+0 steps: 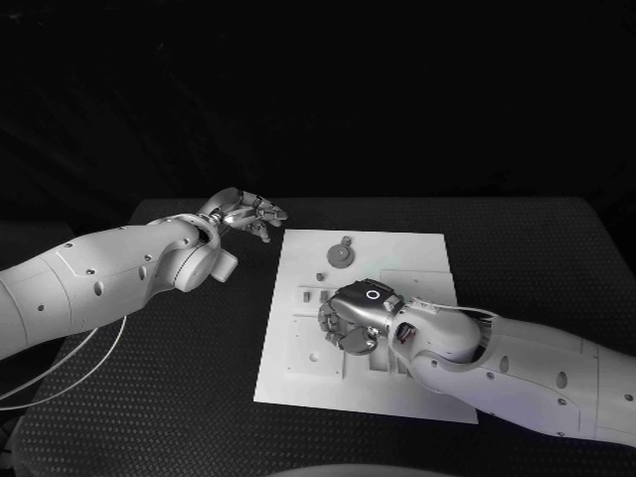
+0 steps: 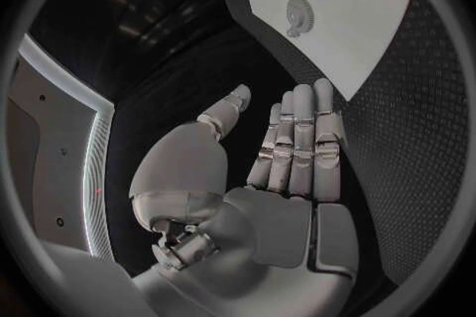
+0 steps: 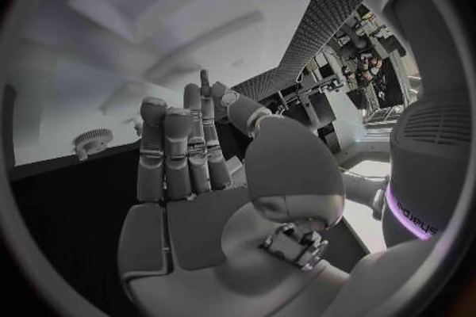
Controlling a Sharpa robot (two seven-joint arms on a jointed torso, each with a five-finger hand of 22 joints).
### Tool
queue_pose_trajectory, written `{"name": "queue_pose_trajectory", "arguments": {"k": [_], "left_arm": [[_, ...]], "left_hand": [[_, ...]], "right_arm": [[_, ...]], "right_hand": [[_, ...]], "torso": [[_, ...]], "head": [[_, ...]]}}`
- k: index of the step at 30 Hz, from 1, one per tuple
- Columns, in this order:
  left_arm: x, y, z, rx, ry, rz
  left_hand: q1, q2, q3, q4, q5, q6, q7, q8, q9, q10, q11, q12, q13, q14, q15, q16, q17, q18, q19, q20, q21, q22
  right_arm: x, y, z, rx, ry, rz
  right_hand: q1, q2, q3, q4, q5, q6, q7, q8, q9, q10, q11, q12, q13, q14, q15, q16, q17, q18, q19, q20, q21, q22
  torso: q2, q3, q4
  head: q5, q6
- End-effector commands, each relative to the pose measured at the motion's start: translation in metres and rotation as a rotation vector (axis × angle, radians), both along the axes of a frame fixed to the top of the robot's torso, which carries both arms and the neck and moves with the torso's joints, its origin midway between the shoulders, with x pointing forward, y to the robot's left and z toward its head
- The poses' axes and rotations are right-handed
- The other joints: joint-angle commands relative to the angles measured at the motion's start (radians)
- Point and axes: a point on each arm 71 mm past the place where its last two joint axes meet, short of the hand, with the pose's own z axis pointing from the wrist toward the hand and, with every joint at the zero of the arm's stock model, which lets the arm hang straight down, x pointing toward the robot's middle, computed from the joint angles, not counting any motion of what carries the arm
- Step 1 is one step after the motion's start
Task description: Assemble the parts on the task board
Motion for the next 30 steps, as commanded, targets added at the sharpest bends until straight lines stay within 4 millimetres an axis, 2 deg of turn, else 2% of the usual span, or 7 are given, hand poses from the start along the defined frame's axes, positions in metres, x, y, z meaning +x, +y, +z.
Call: {"name": "queue_pose_trajectory", "arguments": {"k": [1, 21, 30], "left_arm": [[0.0, -0.002, 0.001, -0.01, 0.001, -0.01], [0.0, -0.001, 0.001, -0.009, 0.004, -0.01], [0.0, -0.001, 0.001, -0.008, 0.007, -0.01]], "left_hand": [[0.004, 0.001, -0.003, -0.005, 0.005, -0.007, 0.0, 0.006, 0.001, -0.01, 0.0, 0.0, 0.002, 0.006, 0.0, -0.006, 0.002, 0.012, 0.005, 0.0, -0.005, -0.001], [0.004, 0.001, -0.003, -0.004, 0.005, -0.007, 0.0, 0.007, 0.001, -0.01, 0.0, 0.0, 0.002, 0.006, 0.0, -0.008, 0.003, 0.012, 0.006, 0.0, -0.006, -0.002], [0.004, 0.001, -0.003, -0.004, 0.005, -0.008, 0.0, 0.008, 0.001, -0.011, 0.0, 0.0, 0.002, 0.006, 0.0, -0.008, 0.003, 0.012, 0.006, 0.0, -0.007, -0.002]], "right_arm": [[-0.001, 0.0, -0.002, -0.021, -0.002, 0.01], [0.001, -0.005, -0.012, -0.056, 0.016, 0.004], [-0.001, -0.005, -0.019, -0.075, 0.048, 0.011]], "right_hand": [[0.0, 0.012, 0.005, -0.001, 0.006, 0.002, 0.002, 0.006, 0.002, 0.008, -0.002, -0.001, 0.001, 0.002, -0.008, -0.004, 0.002, 0.042, 0.0, -0.005, 0.002, 0.001], [-0.001, 0.013, 0.004, -0.001, 0.006, 0.002, 0.003, 0.005, 0.005, 0.008, -0.002, -0.003, 0.003, 0.003, -0.007, -0.006, 0.004, 0.042, 0.0, -0.005, 0.001, 0.002], [-0.003, 0.014, 0.004, -0.001, 0.007, 0.0, 0.003, 0.004, 0.006, 0.007, -0.001, -0.006, 0.005, 0.002, -0.007, -0.008, 0.006, 0.042, -0.001, -0.004, -0.001, 0.002]], "torso": [[0.0, 0.0004, -0.0005], [0.0, 0.0019, -0.0002], [0.0, 0.0005, 0.0001]], "head": [[-0.005, 0.001], [-0.003, -0.001], [-0.003, -0.006]]}}
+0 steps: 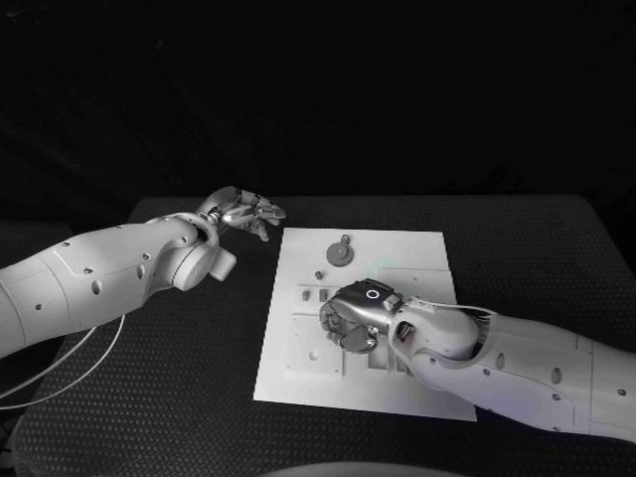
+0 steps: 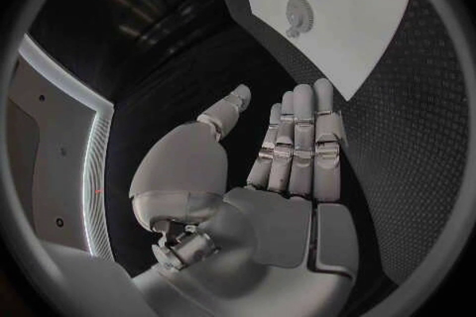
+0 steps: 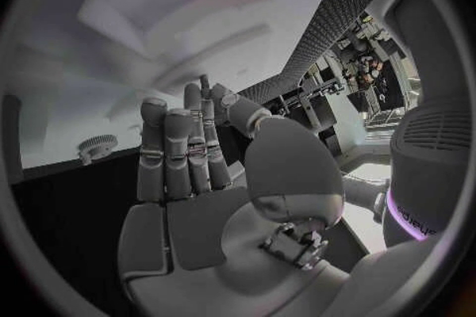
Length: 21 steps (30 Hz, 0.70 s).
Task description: Assemble the parts on the task board
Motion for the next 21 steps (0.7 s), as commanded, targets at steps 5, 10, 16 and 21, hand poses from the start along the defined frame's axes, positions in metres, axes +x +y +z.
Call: {"name": "queue_pose_trajectory", "arguments": {"k": [5, 10, 16, 21], "left_arm": [[0.0, -0.0019, 0.0009, -0.009, 0.004, -0.012], [0.0, -0.0005, 0.0008, -0.008, 0.005, -0.009], [-0.0002, -0.0005, 0.0009, -0.008, 0.006, -0.01], [-0.0003, 0.0004, 0.0009, -0.007, 0.006, -0.008]], "left_hand": [[0.004, 0.001, -0.003, -0.004, 0.005, -0.008, 0.002, 0.004, 0.001, -0.008, -0.002, 0.0, 0.001, 0.007, 0.0, -0.005, 0.002, 0.012, 0.006, 0.0, -0.008, -0.001], [0.003, 0.001, -0.003, -0.004, 0.005, -0.008, 0.002, 0.004, 0.001, -0.009, -0.002, 0.0, 0.001, 0.007, 0.0, -0.005, 0.002, 0.012, 0.006, 0.0, -0.008, -0.002], [0.003, 0.001, -0.003, -0.004, 0.005, -0.008, 0.002, 0.005, 0.001, -0.009, -0.002, 0.0, 0.001, 0.006, 0.001, -0.005, 0.002, 0.012, 0.006, 0.0, -0.008, -0.002], [0.003, 0.001, -0.004, -0.004, 0.005, -0.008, 0.002, 0.005, 0.001, -0.009, -0.002, 0.0, 0.001, 0.006, 0.001, -0.006, 0.002, 0.012, 0.006, 0.001, -0.009, -0.002]], "right_arm": [[-0.0043, -0.0021, -0.0138, -0.071, 0.06, 0.014], [-0.0032, -0.0041, -0.0156, -0.08, 0.069, 0.006], [-0.0017, -0.0069, -0.0174, -0.077, 0.098, -0.008], [-0.0008, -0.0107, -0.0179, -0.059, 0.123, -0.013]], "right_hand": [[-0.001, 0.009, 0.006, 0.0, 0.003, 0.005, 0.0, 0.003, 0.003, 0.004, 0.002, -0.003, -0.001, -0.001, -0.004, -0.004, 0.002, 0.042, 0.0, -0.006, -0.002, 0.002], [-0.003, 0.009, 0.005, 0.0, 0.002, 0.004, 0.001, 0.002, 0.004, 0.003, 0.002, -0.005, 0.0, -0.002, -0.003, -0.006, 0.004, 0.042, -0.001, -0.006, -0.003, 0.002], [-0.024, -0.007, -0.001, 0.002, 0.002, -0.016, 0.01, -0.015, 0.005, -0.02, 0.013, -0.027, 0.001, -0.017, 0.008, -0.024, 0.007, 0.042, -0.017, 0.003, -0.015, 0.004], [-0.05, -0.071, -0.002, 0.008, 0.003, -0.099, 0.045, -0.07, -0.017, -0.096, 0.048, -0.076, -0.012, -0.046, 0.041, -0.039, 0.012, 0.042, -0.041, 0.019, -0.032, 0.004]], "torso": [[0.0, -0.0002, -0.0005], [0.0, -0.0012, -0.0012], [0.0, -0.0006, -0.0022], [0.0, -0.0012, -0.0013]], "head": [[0.001, -0.002], [0.001, -0.003], [0.0, -0.004], [0.0, -0.005]]}}
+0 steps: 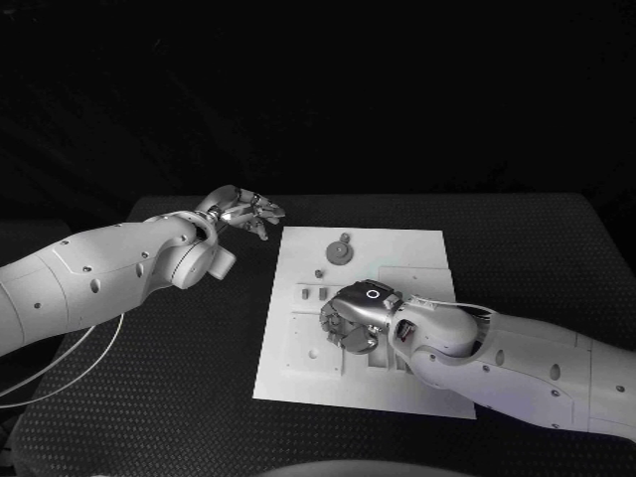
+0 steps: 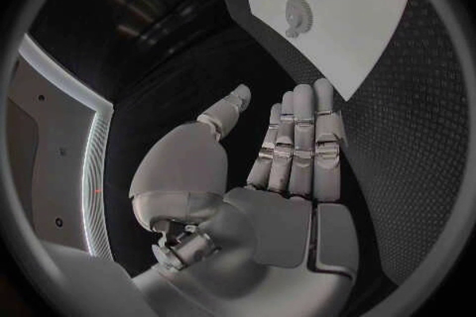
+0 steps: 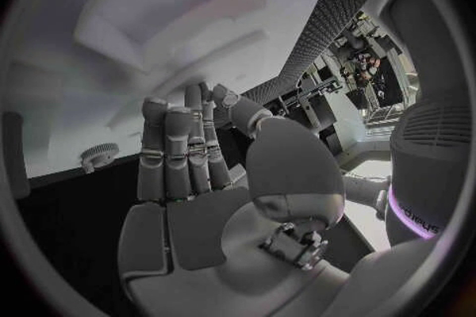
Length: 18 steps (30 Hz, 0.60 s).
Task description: Assemble the parts on the task board
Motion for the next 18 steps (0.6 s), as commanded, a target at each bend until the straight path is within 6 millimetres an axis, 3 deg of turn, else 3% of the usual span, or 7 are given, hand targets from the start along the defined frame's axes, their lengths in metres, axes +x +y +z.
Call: {"name": "queue_pose_trajectory", "arguments": {"k": [1, 4, 8, 9, 11, 13, 18], "left_arm": [[0.0, -0.001, 0.001, -0.008, 0.002, -0.009], [0.0, 0.0, 0.001, -0.008, 0.004, -0.007], [0.0, -0.001, 0.001, -0.009, 0.002, -0.009], [0.0, -0.001, 0.001, -0.009, 0.002, -0.01], [0.0, -0.001, 0.001, -0.009, 0.002, -0.011], [0.0, -0.001, 0.001, -0.009, 0.003, -0.011], [0.0, 0.0, 0.001, -0.007, 0.003, -0.008]], "left_hand": [[0.003, 0.001, -0.004, -0.003, 0.005, -0.004, 0.001, 0.005, 0.001, -0.006, 0.002, 0.0, 0.002, 0.006, 0.001, -0.006, 0.002, 0.012, 0.007, -0.001, -0.005, -0.001], [0.004, 0.0, -0.003, -0.005, 0.005, -0.004, 0.001, 0.005, 0.001, -0.006, 0.002, 0.0, 0.002, 0.006, 0.001, -0.006, 0.002, 0.012, 0.007, -0.001, -0.006, -0.001], [0.006, 0.0, -0.003, -0.006, 0.005, -0.004, 0.0, 0.006, 0.001, -0.006, 0.002, 0.0, 0.002, 0.006, 0.001, -0.007, 0.002, 0.012, 0.007, -0.001, -0.006, -0.001], [0.006, 0.0, -0.003, -0.006, 0.005, -0.004, 0.0, 0.006, 0.001, -0.006, 0.002, 0.0, 0.002, 0.006, 0.001, -0.007, 0.002, 0.012, 0.007, -0.001, -0.006, -0.001], [0.0, -0.001, -0.006, -0.003, 0.004, -0.005, 0.001, 0.006, 0.001, -0.007, 0.002, 0.0, 0.003, 0.007, 0.001, -0.007, 0.003, 0.012, 0.008, -0.001, -0.007, -0.001], [-0.002, -0.001, -0.007, -0.002, 0.003, -0.005, 0.001, 0.006, 0.001, -0.007, 0.002, 0.0, 0.003, 0.007, 0.001, -0.008, 0.004, 0.012, 0.008, 0.0, -0.008, -0.001], [-0.003, -0.001, -0.008, -0.002, 0.003, -0.005, 0.001, 0.006, 0.001, -0.008, 0.002, 0.0, 0.003, 0.007, 0.001, -0.008, 0.004, 0.012, 0.008, 0.0, -0.008, -0.001]], "right_arm": [[-0.002, -0.009, -0.014, -0.048, 0.083, -0.011], [-0.002, -0.009, -0.013, -0.03, 0.082, -0.016], [-0.001, -0.009, -0.012, -0.011, 0.073, -0.019], [-0.001, -0.009, -0.011, -0.007, 0.071, -0.019], [-0.001, -0.01, -0.011, -0.002, 0.066, -0.023], [-0.001, -0.011, -0.01, 0.01, 0.061, -0.026], [-0.002, -0.015, -0.003, 0.068, 0.038, -0.037]], "right_hand": [[-0.014, -0.049, 0.003, 0.007, 0.003, -0.049, 0.022, -0.032, -0.016, -0.041, 0.02, -0.028, -0.015, -0.013, 0.018, -0.005, 0.006, 0.028, -0.009, 0.01, -0.007, 0.003], [-0.03, -0.08, 0.0, 0.017, 0.003, -0.073, 0.035, -0.049, -0.026, -0.066, 0.031, -0.043, -0.018, -0.023, 0.028, -0.007, 0.011, 0.028, -0.014, 0.016, -0.01, 0.005], [-0.03, -0.083, 0.001, 0.019, 0.003, -0.075, 0.037, -0.05, -0.027, -0.068, 0.033, -0.045, -0.019, -0.025, 0.03, -0.007, 0.012, 0.028, -0.015, 0.016, -0.011, 0.005], [-0.044, -0.102, -0.002, 0.024, 0.004, -0.108, 0.05, -0.069, -0.035, -0.102, 0.044, -0.063, -0.026, -0.043, 0.044, -0.016, 0.01, 0.026, -0.028, 0.02, -0.018, 0.003], [-0.048, -0.111, -0.001, 0.028, 0.004, -0.119, 0.055, -0.075, -0.038, -0.113, 0.051, -0.069, -0.028, -0.053, 0.05, -0.019, 0.011, 0.026, -0.036, 0.023, -0.023, 0.003], [-0.046, -0.117, 0.004, 0.034, 0.003, -0.121, 0.058, -0.076, -0.04, -0.114, 0.054, -0.069, -0.026, -0.061, 0.051, -0.017, 0.015, 0.027, -0.043, 0.027, -0.025, 0.005], [-0.046, -0.12, 0.008, 0.043, 0.002, -0.121, 0.058, -0.075, -0.04, -0.114, 0.055, -0.069, -0.023, -0.065, 0.052, -0.014, 0.019, 0.028, -0.045, 0.031, -0.024, 0.008]], "torso": [[-0.001, -0.0009, 0.0008], [-0.001, -0.0006, 0.0008], [0.0, 0.0007, 0.0008], [0.0, 0.001, 0.0009], [0.0, 0.001, 0.0009], [0.0, -0.0002, 0.0015], [0.0, 0.0009, 0.0008]], "head": [[-0.001, 0.0], [-0.001, 0.0], [-0.003, 0.002], [-0.004, 0.002], [-0.004, 0.002], [-0.009, 0.005], [-0.011, 0.007]]}}
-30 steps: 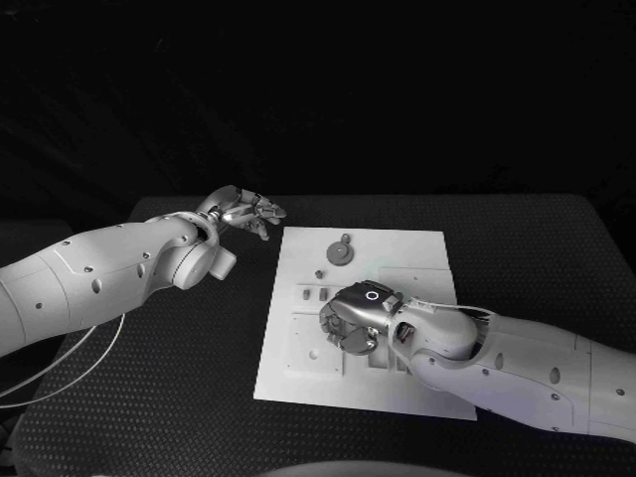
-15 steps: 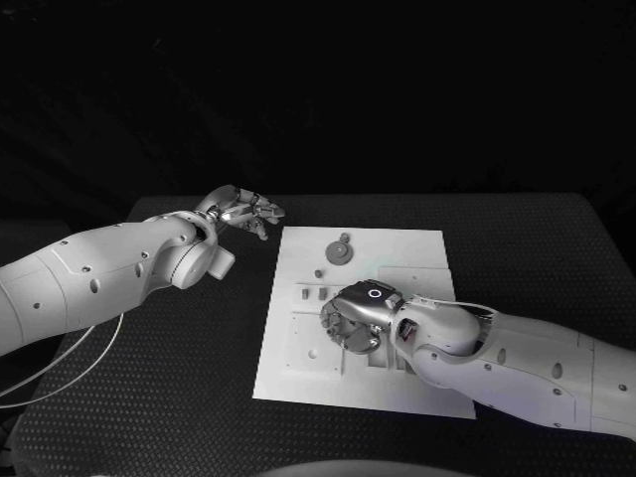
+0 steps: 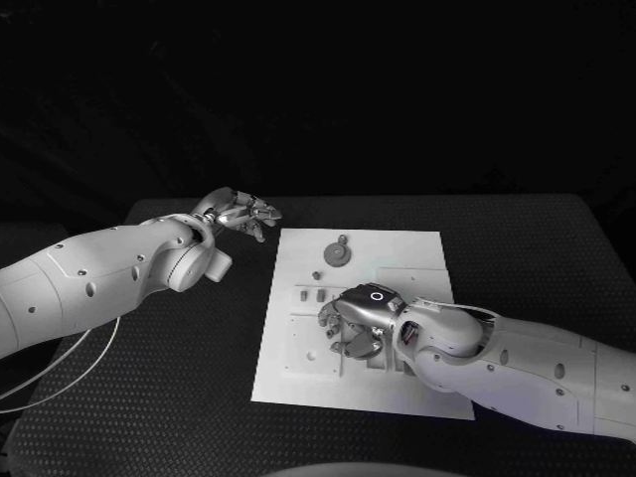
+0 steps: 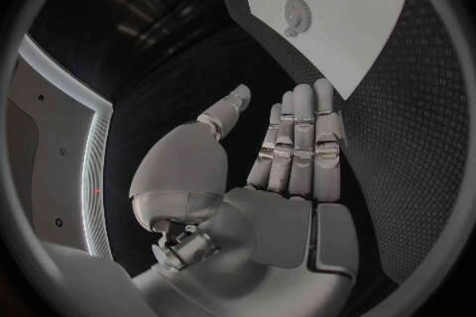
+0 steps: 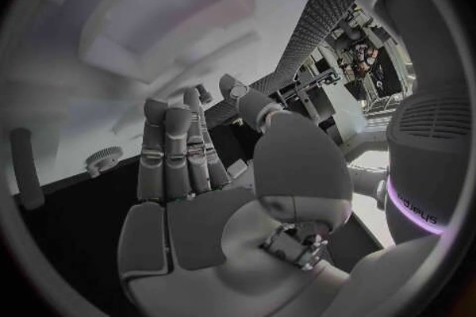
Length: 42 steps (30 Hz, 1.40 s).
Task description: Assemble the parts on the task board
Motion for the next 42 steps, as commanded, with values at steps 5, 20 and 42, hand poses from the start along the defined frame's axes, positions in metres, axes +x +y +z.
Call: {"name": "queue_pose_trajectory", "arguments": {"k": [5, 20, 42], "left_arm": [[0.001, -0.002, 0.001, -0.01, -0.003, -0.01], [0.0, -0.005, 0.003, -0.031, -0.023, -0.016], [0.002, -0.005, 0.002, -0.033, -0.021, -0.017]], "left_hand": [[-0.003, -0.001, -0.005, 0.001, 0.003, -0.005, 0.001, 0.007, 0.001, -0.008, 0.002, 0.0, 0.001, 0.007, 0.001, -0.004, 0.001, 0.012, 0.009, -0.001, -0.004, -0.001], [-0.002, 0.0, -0.006, 0.0, 0.003, -0.002, 0.0, 0.01, 0.002, -0.003, 0.001, 0.003, 0.003, 0.008, 0.0, -0.005, 0.003, 0.012, 0.01, -0.001, -0.006, -0.001], [-0.002, 0.002, -0.007, 0.0, 0.003, -0.002, -0.001, 0.011, 0.002, -0.002, 0.0, 0.003, 0.004, 0.007, 0.0, -0.006, 0.004, 0.012, 0.01, -0.001, -0.007, -0.001]], "right_arm": [[0.004, -0.016, 0.018, 0.091, -0.04, -0.053], [0.028, -0.067, 0.079, 0.059, -0.042, -0.105], [0.042, -0.099, 0.054, -0.189, -0.033, -0.151]], "right_hand": [[0.022, 0.004, 0.008, -0.001, 0.001, 0.013, -0.008, 0.009, 0.0, -0.029, 0.033, 0.017, 0.0, 0.002, -0.009, 0.011, 0.009, 0.013, 0.003, -0.002, 0.003, 0.01], [0.021, -0.019, 0.008, 0.009, 0.002, -0.03, -0.009, -0.01, -0.019, -0.049, 0.04, 0.001, -0.002, 0.015, -0.002, 0.007, 0.013, 0.013, 0.015, -0.006, 0.002, 0.016], [0.021, -0.067, 0.01, 0.042, 0.001, -0.035, -0.051, 0.007, -0.022, -0.109, 0.064, -0.008, -0.022, -0.032, 0.022, 0.0, 0.021, 0.013, -0.027, 0.013, -0.019, 0.025]], "torso": [[-0.001, 0.0009, 0.0001], [-0.001, 0.002, -0.0035], [0.001, 0.0016, -0.0005]], "head": [[-0.009, 0.01], [-0.015, 0.023], [-0.025, 0.026]]}}
